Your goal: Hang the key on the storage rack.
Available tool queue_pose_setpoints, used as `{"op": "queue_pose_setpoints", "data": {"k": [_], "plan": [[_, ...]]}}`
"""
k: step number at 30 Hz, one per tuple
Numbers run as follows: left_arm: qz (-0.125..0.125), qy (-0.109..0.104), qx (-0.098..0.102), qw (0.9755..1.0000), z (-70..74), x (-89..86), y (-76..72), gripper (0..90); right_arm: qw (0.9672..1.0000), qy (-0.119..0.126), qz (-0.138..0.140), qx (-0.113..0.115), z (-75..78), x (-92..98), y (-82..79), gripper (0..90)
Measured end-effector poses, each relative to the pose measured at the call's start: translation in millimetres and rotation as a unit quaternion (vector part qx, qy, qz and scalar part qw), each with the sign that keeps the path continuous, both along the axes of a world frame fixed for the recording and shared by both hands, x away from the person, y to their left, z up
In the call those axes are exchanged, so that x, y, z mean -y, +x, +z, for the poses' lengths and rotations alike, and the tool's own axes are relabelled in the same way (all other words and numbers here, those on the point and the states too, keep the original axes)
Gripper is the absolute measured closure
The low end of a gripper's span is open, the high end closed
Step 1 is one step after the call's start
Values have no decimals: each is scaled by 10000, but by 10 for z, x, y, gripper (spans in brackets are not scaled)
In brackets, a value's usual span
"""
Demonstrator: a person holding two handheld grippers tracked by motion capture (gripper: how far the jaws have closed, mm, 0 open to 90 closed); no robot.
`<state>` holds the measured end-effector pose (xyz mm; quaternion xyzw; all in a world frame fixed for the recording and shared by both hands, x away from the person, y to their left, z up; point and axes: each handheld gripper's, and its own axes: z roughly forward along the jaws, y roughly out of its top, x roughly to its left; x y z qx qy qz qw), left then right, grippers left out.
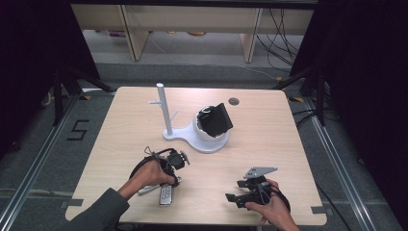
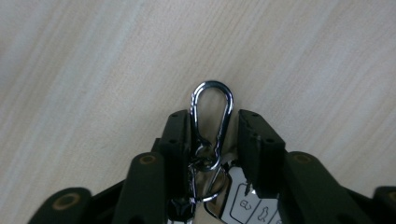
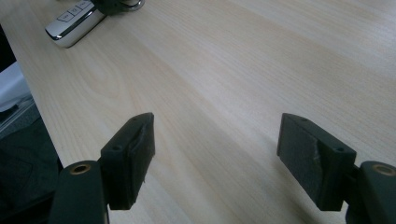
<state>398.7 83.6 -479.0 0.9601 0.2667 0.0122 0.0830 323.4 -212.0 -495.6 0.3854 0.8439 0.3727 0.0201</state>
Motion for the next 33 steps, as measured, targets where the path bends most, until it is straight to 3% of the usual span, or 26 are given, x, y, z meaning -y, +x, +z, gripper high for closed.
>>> {"op": "queue_pose_setpoints", "data": {"k": [3, 4, 8, 9, 15, 16, 24, 26, 27, 29, 33], "plan": [[-148, 113, -10, 9998, 1, 32, -35, 687, 9999, 102, -59, 21, -19, -19, -4, 285], [-121, 145, -45, 9998, 3, 39, -41, 692, 10000, 17, -21, -32, -3, -11, -6, 286], [-226, 294, -78, 9993, 6, 65, -36, 711, 10000, 69, -46, 12, -10, -19, -8, 286], [-299, 348, -82, 9989, 9, 75, -37, 713, 10000, -47, 26, -33, 6, -7, -5, 286], [-442, 616, -41, 9971, 8, 134, -55, 719, 10000, 15, -3, -12, -7, -11, -5, 286], [-429, 686, -114, 9967, 9, 141, -53, 712, 10000, 16, -1, -12, -8, -9, -4, 286], [-358, 684, -156, 9969, 5, 162, -61, 732, 10000, 17, -8, -19, -5, -14, -4, 289], [-529, 757, -86, 9957, 12, 159, -51, 738, 10000, 2, 28, -49, 0, -13, -9, 291], [-541, 751, -97, 9957, 13, 158, -48, 739, 9999, 17, 106, 88, -13, -7, 11, 292], [-515, 701, -142, 9961, 11, 150, -50, 739, 10000, 33, -33, -82, 0, -13, -8, 291], [-509, 603, -196, 9967, 19, 127, -48, 740, 10000, 27, -19, -44, -5, -4, -1, 292]]}}
